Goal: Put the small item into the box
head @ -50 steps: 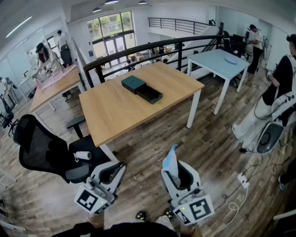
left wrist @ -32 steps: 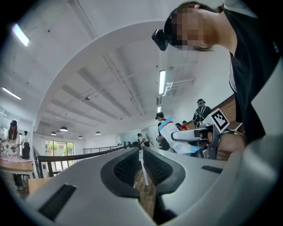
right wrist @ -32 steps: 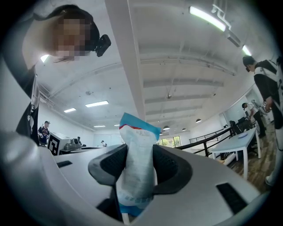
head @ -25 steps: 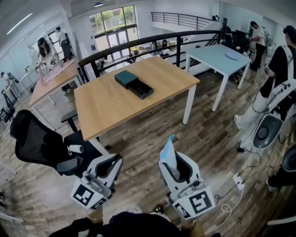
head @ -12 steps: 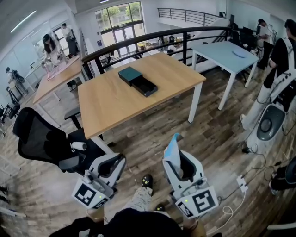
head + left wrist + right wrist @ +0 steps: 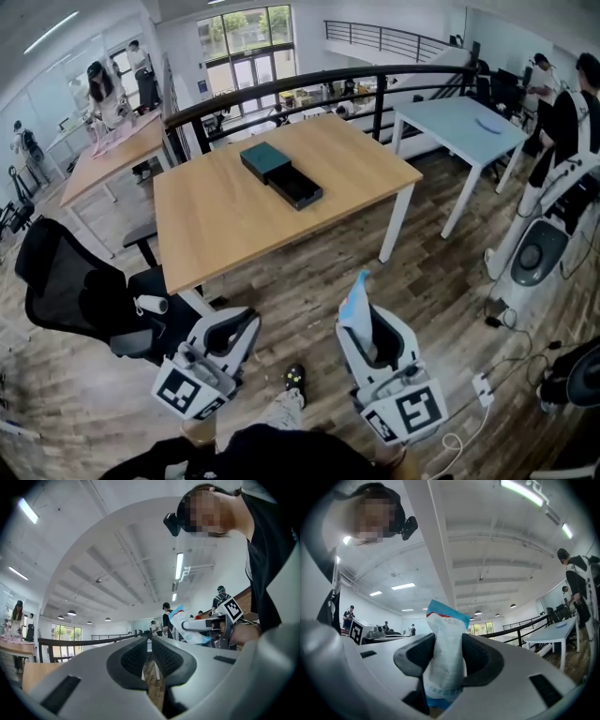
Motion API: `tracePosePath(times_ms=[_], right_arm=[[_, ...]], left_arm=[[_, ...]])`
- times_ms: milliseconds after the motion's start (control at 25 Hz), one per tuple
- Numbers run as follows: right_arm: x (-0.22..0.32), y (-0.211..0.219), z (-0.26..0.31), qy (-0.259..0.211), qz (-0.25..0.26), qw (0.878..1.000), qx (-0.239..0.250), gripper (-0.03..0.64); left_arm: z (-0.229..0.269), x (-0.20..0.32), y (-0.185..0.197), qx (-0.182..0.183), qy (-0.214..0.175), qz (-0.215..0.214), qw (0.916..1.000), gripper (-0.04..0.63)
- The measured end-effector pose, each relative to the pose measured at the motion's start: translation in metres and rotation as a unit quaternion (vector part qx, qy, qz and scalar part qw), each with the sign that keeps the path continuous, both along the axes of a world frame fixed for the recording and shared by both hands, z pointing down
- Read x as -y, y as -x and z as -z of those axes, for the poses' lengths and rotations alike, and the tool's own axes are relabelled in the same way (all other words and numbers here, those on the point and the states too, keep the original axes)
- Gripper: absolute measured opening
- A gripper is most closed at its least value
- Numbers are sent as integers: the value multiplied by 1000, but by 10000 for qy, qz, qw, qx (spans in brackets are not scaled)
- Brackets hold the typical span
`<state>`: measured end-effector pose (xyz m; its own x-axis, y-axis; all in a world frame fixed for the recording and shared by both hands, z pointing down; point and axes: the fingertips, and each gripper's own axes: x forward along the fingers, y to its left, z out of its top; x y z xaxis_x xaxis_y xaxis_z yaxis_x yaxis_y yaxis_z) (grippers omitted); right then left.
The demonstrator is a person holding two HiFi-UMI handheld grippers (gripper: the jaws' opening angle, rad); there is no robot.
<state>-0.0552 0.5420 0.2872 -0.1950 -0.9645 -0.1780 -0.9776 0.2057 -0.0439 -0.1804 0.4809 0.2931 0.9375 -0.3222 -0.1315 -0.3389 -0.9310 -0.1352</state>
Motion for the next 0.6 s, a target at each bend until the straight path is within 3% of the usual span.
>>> tracePosePath(times_ms=[600], right_arm=[[116,-23,16,152,-49,9994,-298,184]], left_arm=[[4,121,-27,-224,97,-29,9997,38]])
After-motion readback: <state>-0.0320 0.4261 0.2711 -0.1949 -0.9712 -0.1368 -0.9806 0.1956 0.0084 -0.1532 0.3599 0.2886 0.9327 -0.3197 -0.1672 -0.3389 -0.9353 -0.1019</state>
